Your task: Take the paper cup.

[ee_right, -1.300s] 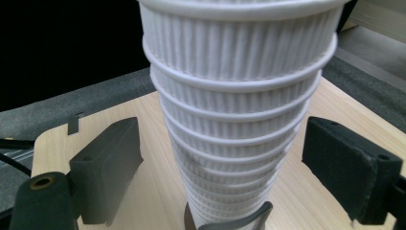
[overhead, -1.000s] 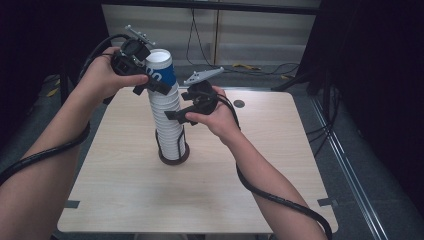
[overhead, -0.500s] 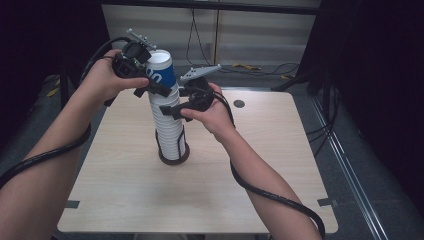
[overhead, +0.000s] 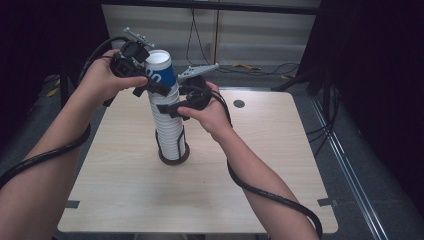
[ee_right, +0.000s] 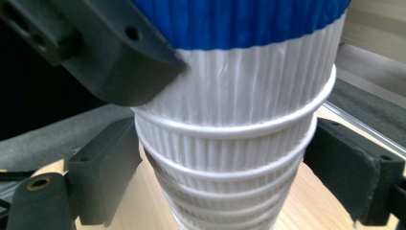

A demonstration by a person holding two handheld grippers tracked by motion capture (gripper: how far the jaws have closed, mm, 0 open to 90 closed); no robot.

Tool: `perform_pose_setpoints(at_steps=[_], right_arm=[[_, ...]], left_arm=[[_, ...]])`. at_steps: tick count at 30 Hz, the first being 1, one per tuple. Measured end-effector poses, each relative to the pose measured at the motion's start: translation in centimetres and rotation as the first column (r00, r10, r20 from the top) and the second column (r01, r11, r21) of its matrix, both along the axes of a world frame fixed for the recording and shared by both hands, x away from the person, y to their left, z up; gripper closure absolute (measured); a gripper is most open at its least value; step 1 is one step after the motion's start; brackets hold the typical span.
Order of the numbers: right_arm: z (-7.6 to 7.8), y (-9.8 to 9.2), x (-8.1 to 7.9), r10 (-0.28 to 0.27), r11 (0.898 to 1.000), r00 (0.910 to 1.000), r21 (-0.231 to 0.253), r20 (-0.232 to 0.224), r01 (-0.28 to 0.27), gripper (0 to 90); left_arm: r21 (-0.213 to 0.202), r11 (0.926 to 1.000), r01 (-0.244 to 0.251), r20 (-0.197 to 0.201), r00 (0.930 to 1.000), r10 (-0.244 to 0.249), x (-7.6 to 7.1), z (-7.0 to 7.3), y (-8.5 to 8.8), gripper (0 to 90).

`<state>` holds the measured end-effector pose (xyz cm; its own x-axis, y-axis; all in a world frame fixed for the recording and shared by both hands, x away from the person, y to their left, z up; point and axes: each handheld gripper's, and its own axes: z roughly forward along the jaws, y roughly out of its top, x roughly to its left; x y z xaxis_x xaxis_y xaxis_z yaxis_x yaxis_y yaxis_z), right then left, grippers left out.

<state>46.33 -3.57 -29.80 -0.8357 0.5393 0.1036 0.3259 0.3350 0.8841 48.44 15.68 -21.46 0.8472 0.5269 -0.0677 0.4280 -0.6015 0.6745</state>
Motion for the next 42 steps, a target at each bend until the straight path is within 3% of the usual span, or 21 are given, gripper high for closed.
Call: perform_pose_setpoints(at_steps=[16,23,30,42], right_arm=[[0.12,0.1,-0.32,-0.03,0.999,0.9994,0.024,0.017,0.03,12.7],[0.05,0.11,-0.39,-0.036,0.999,0.9991,0.027,0.021,0.036,12.9],[0.02,0.11,-0.32,-0.036,0.999,0.9991,0.031,0.022,0.035,12.9],[-0.03,0.06,-0.36,-0.035,0.999,0.9991,0.033,0.025,0.034,13.0]], left_arm=[[0.009,0.9999,-0.013,-0.009,0.9999,0.013,0.01,0.27,-0.18,18.9],[-0.028,0.999,-0.034,-0.017,0.9993,0.034,0.02,0.42,0.03,19.4],[-0.016,0.999,-0.042,-0.019,0.999,0.042,0.06,0.66,-0.12,19.9],[-0.029,0.9986,-0.045,-0.022,0.9988,0.045,0.06,0.81,0.06,20.3]])
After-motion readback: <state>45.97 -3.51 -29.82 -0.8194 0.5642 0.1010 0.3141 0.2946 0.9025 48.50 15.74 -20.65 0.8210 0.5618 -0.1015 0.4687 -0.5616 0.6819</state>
